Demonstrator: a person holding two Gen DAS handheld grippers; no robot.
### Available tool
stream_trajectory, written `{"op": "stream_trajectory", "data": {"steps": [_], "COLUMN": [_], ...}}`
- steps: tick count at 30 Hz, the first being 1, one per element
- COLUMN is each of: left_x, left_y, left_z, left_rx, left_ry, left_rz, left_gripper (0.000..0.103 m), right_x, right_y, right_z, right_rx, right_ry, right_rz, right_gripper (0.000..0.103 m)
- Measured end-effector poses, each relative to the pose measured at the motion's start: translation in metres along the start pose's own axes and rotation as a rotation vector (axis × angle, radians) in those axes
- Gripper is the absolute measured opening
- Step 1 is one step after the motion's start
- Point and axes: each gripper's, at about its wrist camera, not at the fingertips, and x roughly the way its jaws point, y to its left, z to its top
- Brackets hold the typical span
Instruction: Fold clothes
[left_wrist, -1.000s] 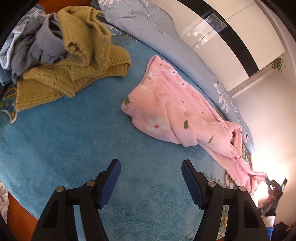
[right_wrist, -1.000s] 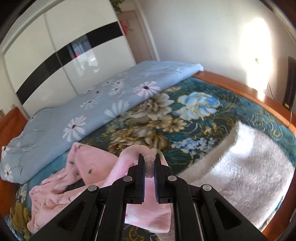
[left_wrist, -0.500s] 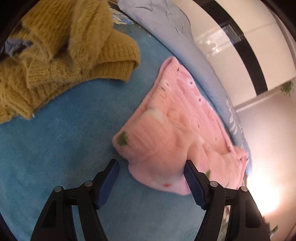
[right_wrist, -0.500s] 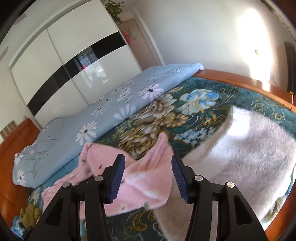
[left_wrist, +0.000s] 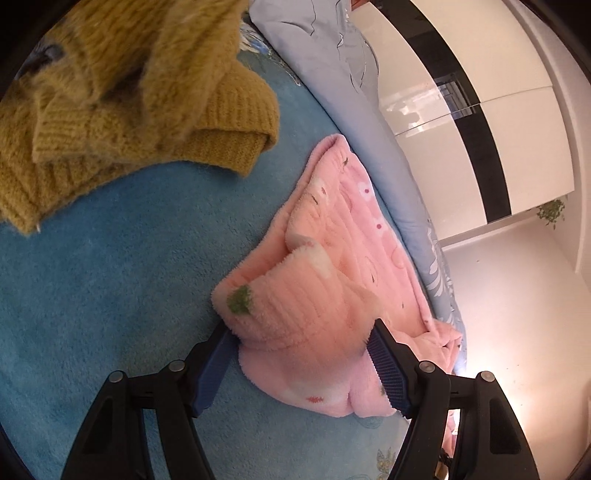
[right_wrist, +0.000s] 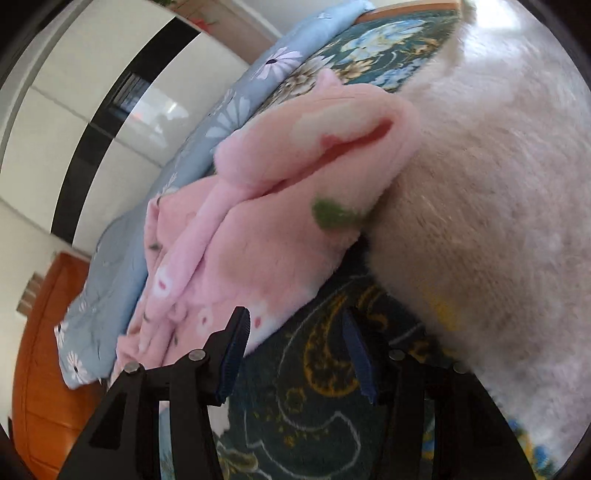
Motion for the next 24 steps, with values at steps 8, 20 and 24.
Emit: {"op": "stream_trajectory", "data": {"steps": [8,20,24], "left_x": [-0.005,-0.103,-0.149], "left_y": [0.001,-0.038,-0.038], "left_z": [0.007,0.038,0.024], "left_rx": [-0.027,0.014,0.141], "left_ry": [-0.042,-0.257,-0.307], "left_rz": [-0.064,-0.121,-0.049], "left_gripper": [0.052,0.011,0.011], "right_x": [0.009,-0.119,-0.145], "right_y": [0.006,0.079,0.062], "right_z": [0.013,0.032,0.01], "right_rx": [0.049,-0.231,-0.327], "right_ry": [-0.094,-0.259,-0.226], "right_rz": [0.066,0.235,0.211], "right_gripper": [0.008,0.005,0.005]}}
